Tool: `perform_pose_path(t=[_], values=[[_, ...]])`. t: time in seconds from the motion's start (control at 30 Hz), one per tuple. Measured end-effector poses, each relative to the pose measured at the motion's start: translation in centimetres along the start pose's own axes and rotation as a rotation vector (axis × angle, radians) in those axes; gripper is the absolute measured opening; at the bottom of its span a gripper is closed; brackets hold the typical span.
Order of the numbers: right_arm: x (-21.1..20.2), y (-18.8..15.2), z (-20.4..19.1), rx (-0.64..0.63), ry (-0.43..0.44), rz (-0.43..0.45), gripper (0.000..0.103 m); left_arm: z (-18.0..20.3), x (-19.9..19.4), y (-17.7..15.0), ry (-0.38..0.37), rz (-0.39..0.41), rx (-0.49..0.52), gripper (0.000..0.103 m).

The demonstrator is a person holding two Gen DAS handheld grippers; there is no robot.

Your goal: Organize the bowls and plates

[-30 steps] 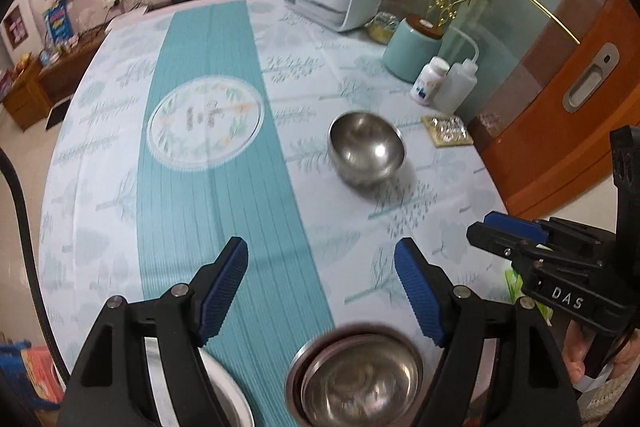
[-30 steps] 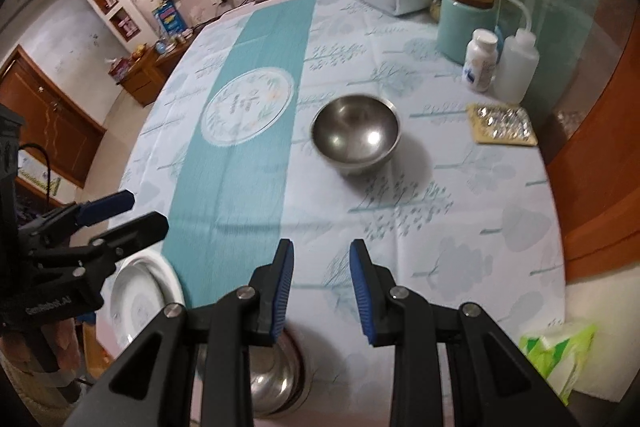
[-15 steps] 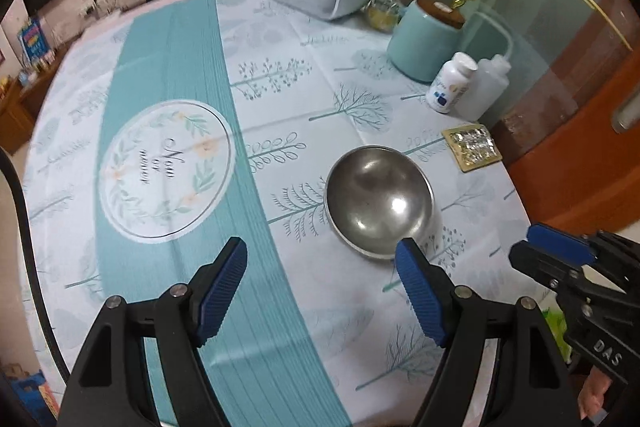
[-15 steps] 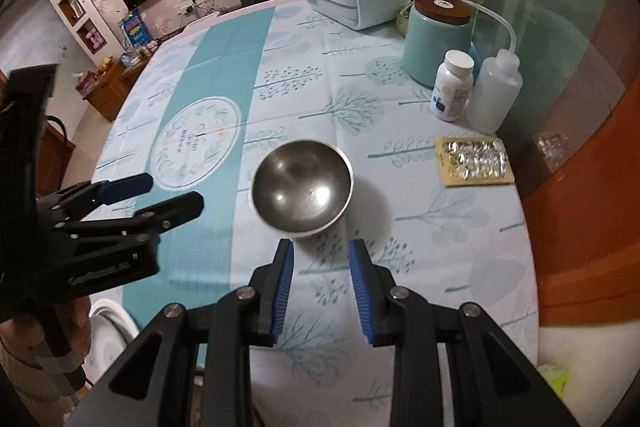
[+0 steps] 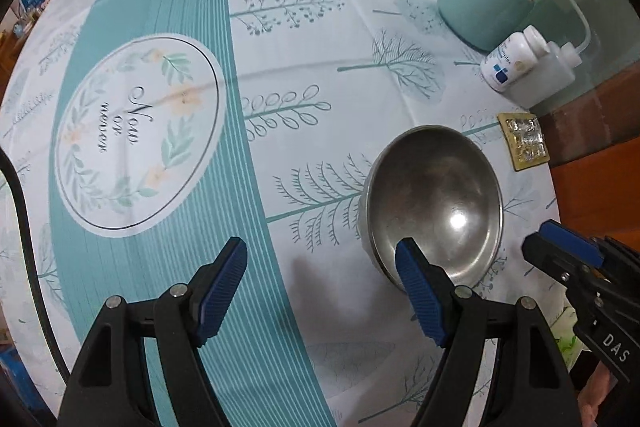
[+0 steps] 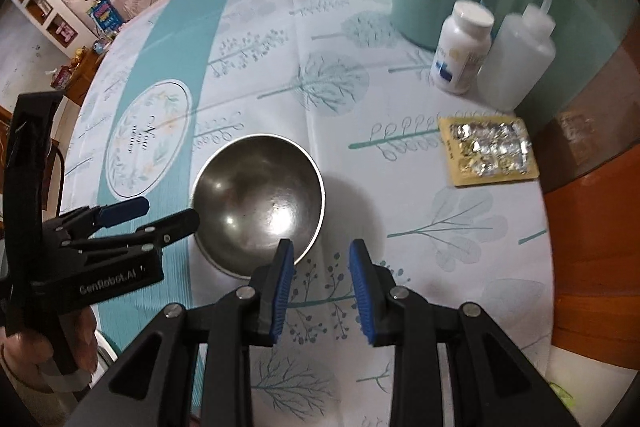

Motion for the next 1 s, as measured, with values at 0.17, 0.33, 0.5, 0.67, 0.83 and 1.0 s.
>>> perform_pose_path(t=[0.17,0.33,0.5,0.67,0.83,1.0], values=[[1.9,0.6,0.5,0.045,0.029,-0.036,0.029,0.3,1.1,0.5,-0.031,-0.016,-0.017,0.075],[3.5,1.1,0.9,0.074,0.056,-0.066,0.029,0.8,2.4,0.8,-0.05,-0.035,-0.014,0.064],[4.5,1.3,1.4,0.097,0.084,-0.088,0.012,1.0,4.0,0.6,-0.121,-0.087,-0.074,0.033],[4.5,1.3,0.8,0.102,0.14,-0.083,0.007,1.8,3.6,0.3,-0.123,-0.052,-0.04,0.009],[3.3,0.4,0.5,0.095,0.176,-0.077,0.007,2.3,2.1,-1.5,-0.112,-0.062,0.017,0.009],[0.7,-1.1,-0.2,0.081,0.244,-0.056,0.006,1.5,-1.6,-4.0,-0.141,-0.071,0.03,0.011]])
Point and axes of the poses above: each gripper's, at about its wrist camera, not at the fingertips, and x roughly the way its jaws point, z to its right, y to its top, the point moved 6 cm from there along x, roughly the way its jaws point, and after that the axes turned 7 degrees about -x, right-handed, at the moved point
